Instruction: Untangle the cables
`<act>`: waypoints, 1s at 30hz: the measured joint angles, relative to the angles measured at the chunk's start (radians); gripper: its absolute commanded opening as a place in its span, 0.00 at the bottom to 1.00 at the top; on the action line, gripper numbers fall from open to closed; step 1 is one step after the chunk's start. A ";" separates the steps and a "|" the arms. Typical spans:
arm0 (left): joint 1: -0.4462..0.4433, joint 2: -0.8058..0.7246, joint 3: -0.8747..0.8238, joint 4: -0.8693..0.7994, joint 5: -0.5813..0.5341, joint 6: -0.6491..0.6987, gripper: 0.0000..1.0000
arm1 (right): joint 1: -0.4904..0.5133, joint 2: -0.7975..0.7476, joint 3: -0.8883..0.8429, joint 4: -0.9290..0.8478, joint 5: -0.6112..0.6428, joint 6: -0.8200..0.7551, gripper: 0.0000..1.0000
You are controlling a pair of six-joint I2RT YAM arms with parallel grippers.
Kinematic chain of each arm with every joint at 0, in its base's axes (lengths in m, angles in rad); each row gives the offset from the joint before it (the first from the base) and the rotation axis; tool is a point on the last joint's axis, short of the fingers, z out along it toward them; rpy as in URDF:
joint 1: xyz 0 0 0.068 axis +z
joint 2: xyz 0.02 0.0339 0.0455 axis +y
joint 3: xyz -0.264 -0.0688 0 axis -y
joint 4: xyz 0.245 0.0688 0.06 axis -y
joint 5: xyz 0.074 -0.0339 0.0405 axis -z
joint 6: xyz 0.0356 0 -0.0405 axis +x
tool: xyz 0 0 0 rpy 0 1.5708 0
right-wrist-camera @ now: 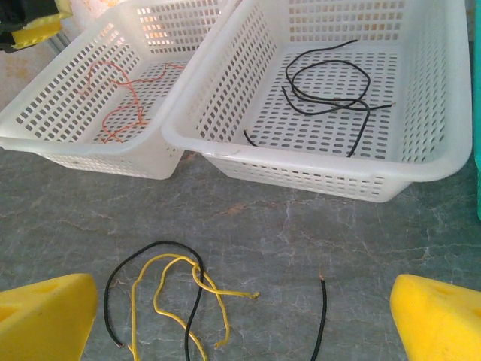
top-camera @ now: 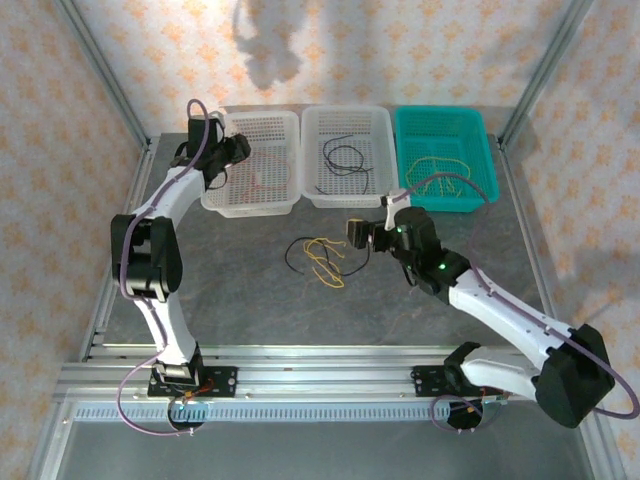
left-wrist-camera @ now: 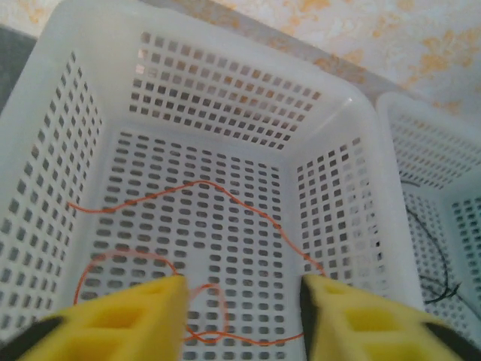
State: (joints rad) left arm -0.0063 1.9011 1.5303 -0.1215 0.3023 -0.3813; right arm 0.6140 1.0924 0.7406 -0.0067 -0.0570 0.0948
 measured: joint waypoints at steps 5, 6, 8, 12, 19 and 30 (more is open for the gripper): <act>0.000 -0.047 -0.023 0.009 -0.003 -0.007 0.73 | 0.000 -0.018 -0.011 0.001 0.008 -0.001 0.99; 0.000 -0.069 -0.042 0.014 -0.003 -0.008 0.73 | 0.000 -0.017 -0.011 0.001 0.008 -0.001 0.98; -0.002 -0.124 -0.091 0.021 -0.003 -0.011 0.72 | 0.000 -0.013 -0.011 0.004 0.008 0.000 0.97; -0.036 -0.249 -0.197 0.043 -0.008 -0.012 0.72 | 0.000 0.030 -0.010 0.007 0.007 0.014 0.93; -0.177 -0.463 -0.406 0.113 -0.026 -0.027 0.72 | 0.000 0.141 -0.007 -0.006 -0.021 0.043 0.73; -0.352 -0.646 -0.727 0.251 -0.084 -0.119 0.71 | 0.022 0.278 0.043 -0.022 -0.083 0.106 0.62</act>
State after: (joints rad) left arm -0.3584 1.2549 0.8032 0.1291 0.2188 -0.5007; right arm 0.6361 1.3701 0.7841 -0.0288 -0.1398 0.2005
